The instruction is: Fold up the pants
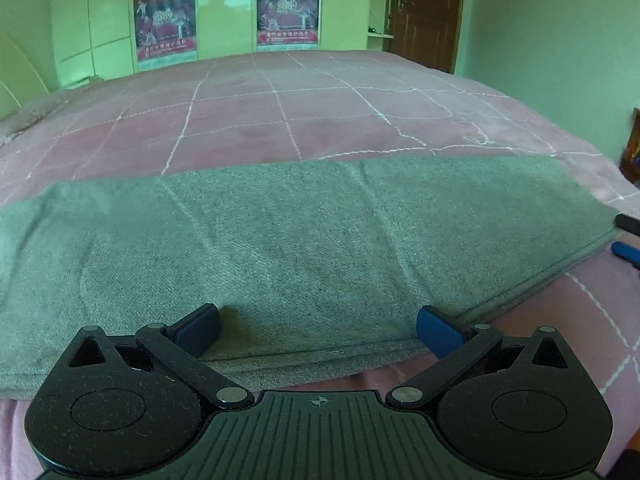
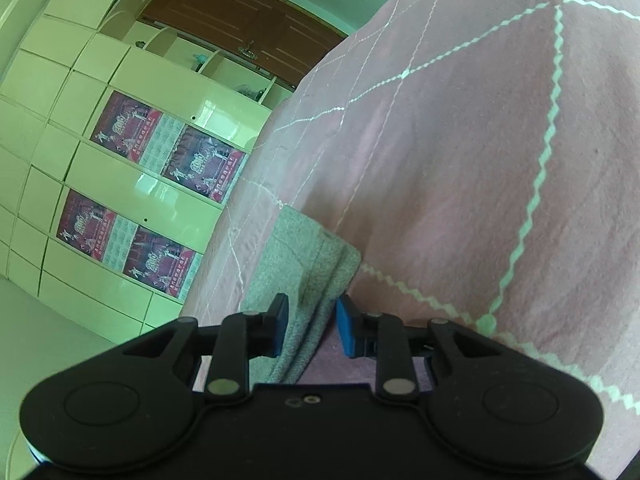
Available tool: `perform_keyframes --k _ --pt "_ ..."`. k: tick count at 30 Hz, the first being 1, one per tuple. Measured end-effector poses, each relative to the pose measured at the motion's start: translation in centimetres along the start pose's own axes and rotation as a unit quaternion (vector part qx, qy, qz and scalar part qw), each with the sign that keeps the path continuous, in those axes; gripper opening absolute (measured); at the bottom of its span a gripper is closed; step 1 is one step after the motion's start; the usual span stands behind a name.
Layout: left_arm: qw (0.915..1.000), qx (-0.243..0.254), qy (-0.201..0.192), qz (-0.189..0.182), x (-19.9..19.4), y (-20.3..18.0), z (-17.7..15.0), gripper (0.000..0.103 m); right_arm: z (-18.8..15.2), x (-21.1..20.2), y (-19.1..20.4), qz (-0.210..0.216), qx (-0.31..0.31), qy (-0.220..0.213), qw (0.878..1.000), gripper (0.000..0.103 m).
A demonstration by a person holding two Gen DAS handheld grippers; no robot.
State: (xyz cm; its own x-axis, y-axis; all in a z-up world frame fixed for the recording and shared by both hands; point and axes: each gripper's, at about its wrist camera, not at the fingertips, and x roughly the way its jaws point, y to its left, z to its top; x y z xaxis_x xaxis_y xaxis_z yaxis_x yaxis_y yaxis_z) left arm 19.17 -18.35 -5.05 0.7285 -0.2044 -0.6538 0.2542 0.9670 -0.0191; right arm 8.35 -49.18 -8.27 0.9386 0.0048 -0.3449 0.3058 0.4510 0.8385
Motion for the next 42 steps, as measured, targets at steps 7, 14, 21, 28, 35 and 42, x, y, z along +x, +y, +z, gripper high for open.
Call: perform_keyframes --k 7,14,21,28,35,42 --pt "0.9999 -0.004 -0.010 0.002 -0.2 0.1 -0.4 0.103 0.3 0.2 -0.7 -0.004 0.032 -0.018 0.999 0.017" --pt "0.9999 -0.007 -0.016 0.003 0.2 -0.2 -0.5 0.103 0.6 2.1 -0.2 -0.019 0.019 0.016 1.000 0.018" --pt "0.9996 -0.013 -0.025 0.008 0.3 -0.3 -0.8 0.103 0.6 2.2 0.8 -0.041 0.030 0.034 0.998 0.019" --pt "0.9992 -0.022 -0.031 0.012 -0.3 0.0 -1.3 0.103 -0.6 1.5 -0.4 -0.013 0.072 0.029 0.997 0.024" --pt "0.9990 -0.017 -0.036 0.018 0.1 -0.3 -1.6 0.103 -0.3 2.8 0.2 -0.045 0.043 0.028 0.998 0.002" --pt "0.9992 -0.016 -0.035 0.007 0.2 0.0 -1.1 0.103 -1.5 2.3 4.4 -0.058 -0.070 -0.006 0.996 0.001"
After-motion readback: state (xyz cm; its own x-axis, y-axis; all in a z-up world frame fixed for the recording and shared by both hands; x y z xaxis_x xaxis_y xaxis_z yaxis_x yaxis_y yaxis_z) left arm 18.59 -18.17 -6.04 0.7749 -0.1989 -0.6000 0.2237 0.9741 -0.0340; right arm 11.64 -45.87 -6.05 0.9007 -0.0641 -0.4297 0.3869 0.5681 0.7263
